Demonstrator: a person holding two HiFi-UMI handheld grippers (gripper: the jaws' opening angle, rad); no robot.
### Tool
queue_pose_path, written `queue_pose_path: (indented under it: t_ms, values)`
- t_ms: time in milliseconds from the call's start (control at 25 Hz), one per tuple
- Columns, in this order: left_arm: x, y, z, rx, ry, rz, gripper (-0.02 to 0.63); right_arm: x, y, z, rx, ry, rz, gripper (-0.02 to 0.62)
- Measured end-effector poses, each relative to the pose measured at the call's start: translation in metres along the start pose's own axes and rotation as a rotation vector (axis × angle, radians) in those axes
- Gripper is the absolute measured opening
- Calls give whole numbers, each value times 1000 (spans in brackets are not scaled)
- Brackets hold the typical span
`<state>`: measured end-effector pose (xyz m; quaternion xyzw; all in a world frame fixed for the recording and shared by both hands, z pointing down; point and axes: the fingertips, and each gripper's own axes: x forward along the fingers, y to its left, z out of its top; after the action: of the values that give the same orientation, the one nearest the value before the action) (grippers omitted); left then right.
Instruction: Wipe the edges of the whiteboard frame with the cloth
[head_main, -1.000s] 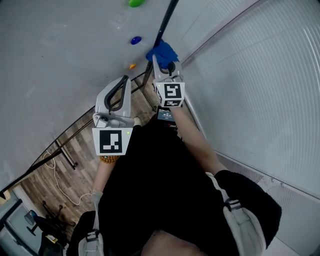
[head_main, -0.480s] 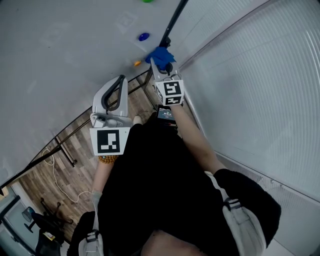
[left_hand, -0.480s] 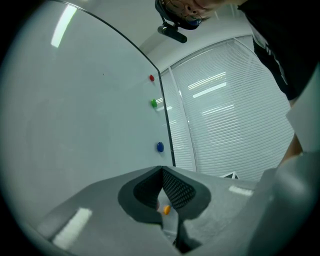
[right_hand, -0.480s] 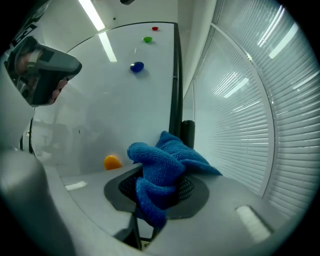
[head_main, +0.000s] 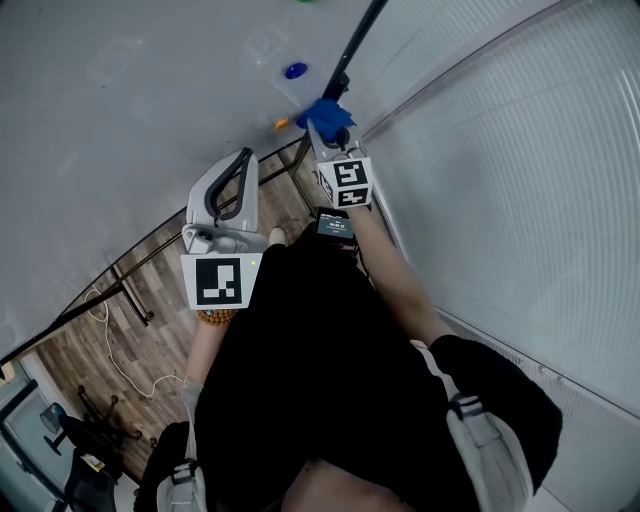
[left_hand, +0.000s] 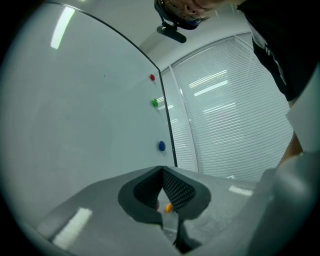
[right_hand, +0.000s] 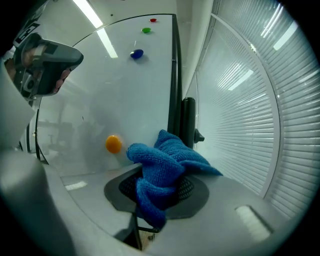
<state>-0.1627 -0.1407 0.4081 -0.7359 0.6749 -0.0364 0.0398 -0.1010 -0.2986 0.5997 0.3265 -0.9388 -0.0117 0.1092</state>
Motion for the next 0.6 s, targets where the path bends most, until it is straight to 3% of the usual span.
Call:
queue_pose_path:
  t_ms: [600]
  values:
    - [5,1,2,-3,4,5,0,8,3,-45,-35,130,98,104]
